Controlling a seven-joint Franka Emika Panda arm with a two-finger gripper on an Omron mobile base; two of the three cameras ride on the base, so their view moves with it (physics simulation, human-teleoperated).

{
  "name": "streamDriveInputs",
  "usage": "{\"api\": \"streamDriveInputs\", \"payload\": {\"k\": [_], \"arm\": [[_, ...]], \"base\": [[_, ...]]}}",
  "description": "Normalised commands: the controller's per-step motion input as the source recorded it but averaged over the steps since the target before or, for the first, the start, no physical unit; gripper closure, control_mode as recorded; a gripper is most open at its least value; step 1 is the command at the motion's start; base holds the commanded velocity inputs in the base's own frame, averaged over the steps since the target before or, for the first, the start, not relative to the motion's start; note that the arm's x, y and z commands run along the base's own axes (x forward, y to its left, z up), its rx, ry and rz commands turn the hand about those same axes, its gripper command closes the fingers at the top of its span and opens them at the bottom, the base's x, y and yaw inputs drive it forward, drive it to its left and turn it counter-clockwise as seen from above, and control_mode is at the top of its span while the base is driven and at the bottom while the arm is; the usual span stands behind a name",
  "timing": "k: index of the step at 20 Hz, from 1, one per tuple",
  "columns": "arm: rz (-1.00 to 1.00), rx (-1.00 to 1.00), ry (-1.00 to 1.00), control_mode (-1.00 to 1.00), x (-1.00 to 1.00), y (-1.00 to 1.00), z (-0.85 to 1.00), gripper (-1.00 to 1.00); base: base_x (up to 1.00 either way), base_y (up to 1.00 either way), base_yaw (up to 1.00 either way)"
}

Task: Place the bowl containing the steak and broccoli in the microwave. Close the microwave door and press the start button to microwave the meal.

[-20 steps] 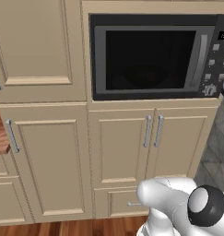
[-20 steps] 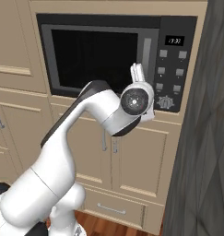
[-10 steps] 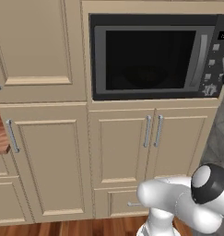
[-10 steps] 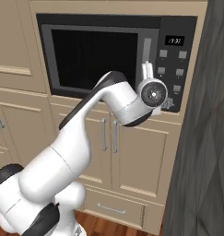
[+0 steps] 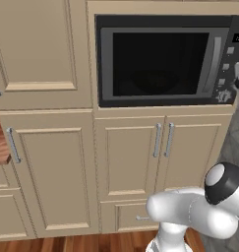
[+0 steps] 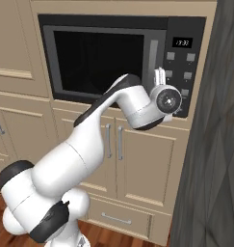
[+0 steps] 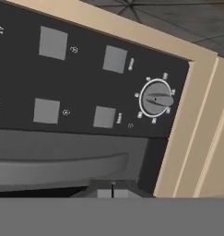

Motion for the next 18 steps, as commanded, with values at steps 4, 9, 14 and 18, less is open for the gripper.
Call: {"api": "streamDriveInputs", "payload": {"k": [4,9,14,18], "arm": [[0.00,0.01,-0.01,-1.00,0.29,-0.06,-0.10,1.00],[0.00,0.03,-0.01,-1.00,0.29,-0.17,-0.12,1.00],[0.00,0.04,0.00,-1.00,0.32,-0.17,-0.05,1.00],[0.00,0.07,-0.01,-1.00,0.34,-0.22,-0.02,1.00]], "base": [[0.00,0.00,0.00],[0.00,0.00,0.00],[0.00,0.00,0.00],[0.00,0.00,0.00]]}}
